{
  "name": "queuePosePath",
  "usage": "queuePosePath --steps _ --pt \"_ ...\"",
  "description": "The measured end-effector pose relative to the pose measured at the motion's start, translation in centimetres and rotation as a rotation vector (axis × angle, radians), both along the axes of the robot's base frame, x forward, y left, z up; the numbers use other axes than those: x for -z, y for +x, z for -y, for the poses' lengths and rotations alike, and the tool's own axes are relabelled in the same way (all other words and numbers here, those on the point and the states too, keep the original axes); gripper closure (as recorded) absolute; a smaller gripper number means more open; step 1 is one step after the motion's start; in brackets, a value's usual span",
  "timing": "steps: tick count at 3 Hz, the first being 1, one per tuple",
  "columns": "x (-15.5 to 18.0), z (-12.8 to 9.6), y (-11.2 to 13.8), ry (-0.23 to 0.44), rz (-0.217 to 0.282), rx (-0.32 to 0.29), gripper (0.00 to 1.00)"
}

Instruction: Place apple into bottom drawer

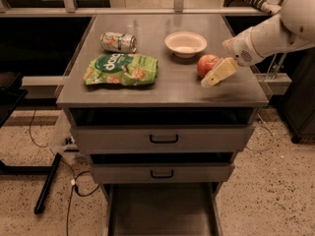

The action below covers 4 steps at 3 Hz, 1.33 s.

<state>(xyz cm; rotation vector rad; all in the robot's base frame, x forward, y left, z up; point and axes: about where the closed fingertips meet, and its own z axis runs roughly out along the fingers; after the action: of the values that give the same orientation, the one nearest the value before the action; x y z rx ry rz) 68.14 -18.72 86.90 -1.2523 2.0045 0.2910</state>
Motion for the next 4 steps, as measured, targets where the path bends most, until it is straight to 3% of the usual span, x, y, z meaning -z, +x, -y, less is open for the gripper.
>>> queuePosePath --steps 1,4 --pt "0.00 0.00 0.00 0.000 0.000 0.000 0.19" --pt "0.01 -0.01 0.00 0.000 0.000 0.000 0.88"
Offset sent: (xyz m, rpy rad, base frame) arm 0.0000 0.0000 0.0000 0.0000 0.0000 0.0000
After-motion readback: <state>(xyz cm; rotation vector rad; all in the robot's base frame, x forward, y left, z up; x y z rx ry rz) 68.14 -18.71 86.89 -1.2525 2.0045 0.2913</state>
